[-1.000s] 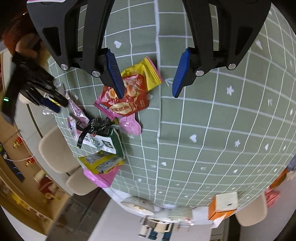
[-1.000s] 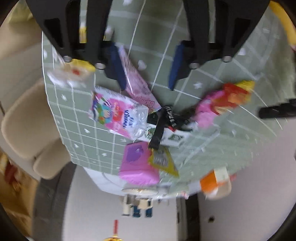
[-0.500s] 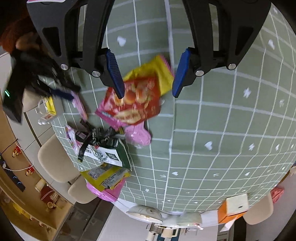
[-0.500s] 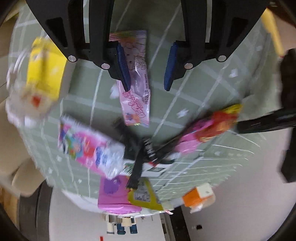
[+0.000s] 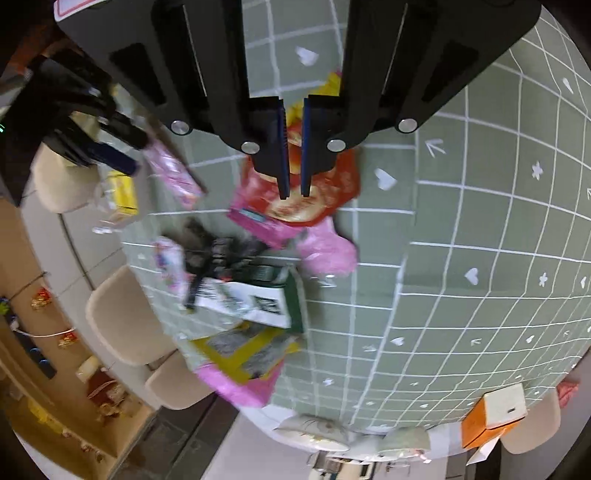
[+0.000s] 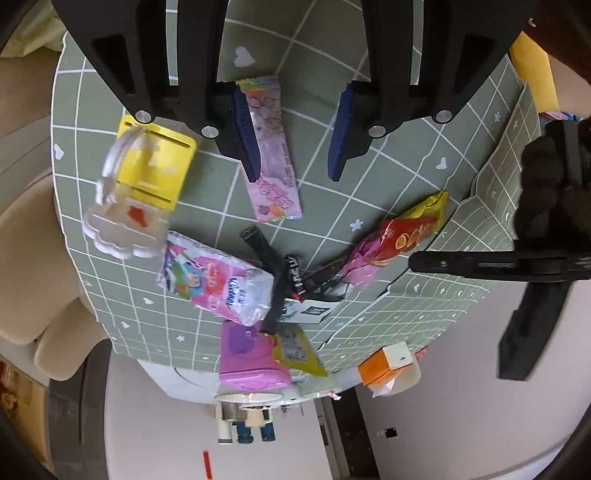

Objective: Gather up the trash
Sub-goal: 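Move both tools back to the table and approach the pink candy wrapper, then grasp the pink candy wrapper with the right gripper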

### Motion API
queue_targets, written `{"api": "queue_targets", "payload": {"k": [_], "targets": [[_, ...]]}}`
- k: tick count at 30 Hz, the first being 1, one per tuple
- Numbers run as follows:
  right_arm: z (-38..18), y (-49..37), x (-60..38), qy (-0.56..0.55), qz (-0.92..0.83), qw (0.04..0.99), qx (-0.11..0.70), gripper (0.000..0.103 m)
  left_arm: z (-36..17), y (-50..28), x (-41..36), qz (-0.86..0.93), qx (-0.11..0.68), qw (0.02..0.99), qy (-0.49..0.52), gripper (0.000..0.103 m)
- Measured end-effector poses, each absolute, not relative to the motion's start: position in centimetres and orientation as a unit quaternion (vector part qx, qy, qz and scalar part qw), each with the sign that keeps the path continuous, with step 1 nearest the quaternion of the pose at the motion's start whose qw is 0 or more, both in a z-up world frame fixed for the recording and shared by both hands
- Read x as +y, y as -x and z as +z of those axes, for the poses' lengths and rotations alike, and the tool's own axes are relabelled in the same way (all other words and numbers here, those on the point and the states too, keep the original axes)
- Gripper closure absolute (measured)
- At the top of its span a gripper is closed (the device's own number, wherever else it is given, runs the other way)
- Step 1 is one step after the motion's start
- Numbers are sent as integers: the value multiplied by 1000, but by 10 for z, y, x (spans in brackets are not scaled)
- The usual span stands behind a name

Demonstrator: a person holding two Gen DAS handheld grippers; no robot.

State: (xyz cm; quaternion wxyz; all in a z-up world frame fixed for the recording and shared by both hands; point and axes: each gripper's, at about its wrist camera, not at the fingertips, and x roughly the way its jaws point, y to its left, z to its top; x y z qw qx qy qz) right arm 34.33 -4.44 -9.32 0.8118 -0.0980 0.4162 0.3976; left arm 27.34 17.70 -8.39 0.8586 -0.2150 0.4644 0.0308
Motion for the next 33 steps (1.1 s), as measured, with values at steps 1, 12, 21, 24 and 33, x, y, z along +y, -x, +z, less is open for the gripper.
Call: {"api": "queue_targets", "payload": {"k": [1, 12, 21, 24, 33], "targets": [[-94, -341, -40, 101, 398, 814, 411, 67, -83, -269, 178, 17, 457, 861, 221, 97], [-126, -348, -17, 104, 279, 851, 432, 66, -79, -201, 230, 14, 452, 861, 233, 59], [-102, -296, -41, -4, 275, 850, 449, 66, -72, -205, 233, -51, 448, 865, 219, 53], [-98, -291, -34, 54, 294, 844, 445, 61, -72, -212, 228, -58, 445, 868, 213, 53], [-128, -303, -12, 143, 326, 824, 440, 80, -79, -205, 226, -39, 428, 877, 216, 52]]}}
